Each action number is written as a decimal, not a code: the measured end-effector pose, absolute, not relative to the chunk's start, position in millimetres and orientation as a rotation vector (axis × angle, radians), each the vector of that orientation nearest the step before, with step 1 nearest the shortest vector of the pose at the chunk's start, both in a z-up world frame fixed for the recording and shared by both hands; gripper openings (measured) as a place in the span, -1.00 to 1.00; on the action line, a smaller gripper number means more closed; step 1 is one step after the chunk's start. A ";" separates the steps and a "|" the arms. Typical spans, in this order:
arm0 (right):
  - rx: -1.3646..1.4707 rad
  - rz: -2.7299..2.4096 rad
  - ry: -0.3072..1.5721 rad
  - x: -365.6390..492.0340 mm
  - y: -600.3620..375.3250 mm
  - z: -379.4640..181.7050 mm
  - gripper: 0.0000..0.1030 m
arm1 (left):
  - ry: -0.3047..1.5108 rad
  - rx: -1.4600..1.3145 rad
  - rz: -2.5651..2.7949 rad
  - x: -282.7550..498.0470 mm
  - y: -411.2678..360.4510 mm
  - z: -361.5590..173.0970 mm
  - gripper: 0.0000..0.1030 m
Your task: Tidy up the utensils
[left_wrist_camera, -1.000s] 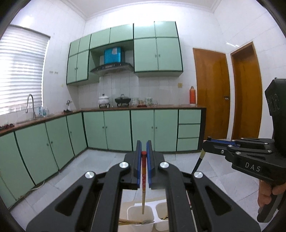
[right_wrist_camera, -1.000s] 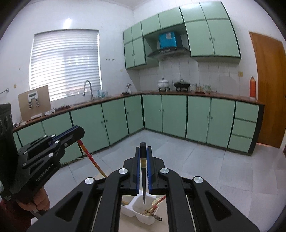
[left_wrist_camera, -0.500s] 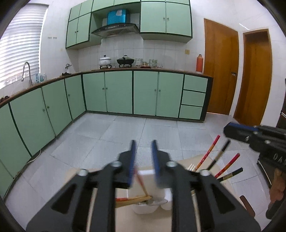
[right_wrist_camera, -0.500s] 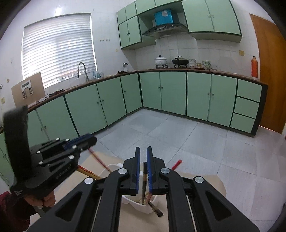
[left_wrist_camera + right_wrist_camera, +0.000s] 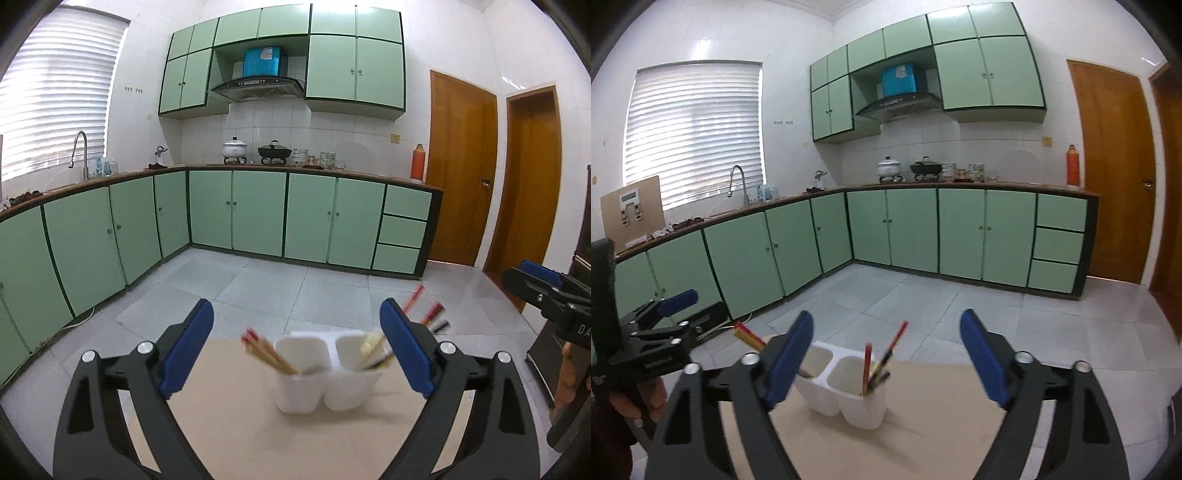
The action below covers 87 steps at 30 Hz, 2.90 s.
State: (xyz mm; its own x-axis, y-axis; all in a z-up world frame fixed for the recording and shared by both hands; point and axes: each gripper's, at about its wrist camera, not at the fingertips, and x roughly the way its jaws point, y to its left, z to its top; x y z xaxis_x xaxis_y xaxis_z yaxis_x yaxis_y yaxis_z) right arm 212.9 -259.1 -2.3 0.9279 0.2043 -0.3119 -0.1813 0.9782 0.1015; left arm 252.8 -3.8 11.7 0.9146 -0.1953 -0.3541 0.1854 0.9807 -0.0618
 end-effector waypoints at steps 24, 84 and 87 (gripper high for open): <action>0.059 0.249 0.468 112.4 -226.0 -25.9 0.88 | 0.455 -0.028 -0.202 136.5 1.1 -4.4 0.86; 0.054 0.253 0.476 112.6 -217.8 -23.5 0.88 | 0.462 -0.007 -0.198 131.3 -3.7 -1.9 0.86; 0.055 0.253 0.476 112.8 -218.0 -23.5 0.88 | 0.461 -0.006 -0.198 131.1 -4.1 -1.6 0.86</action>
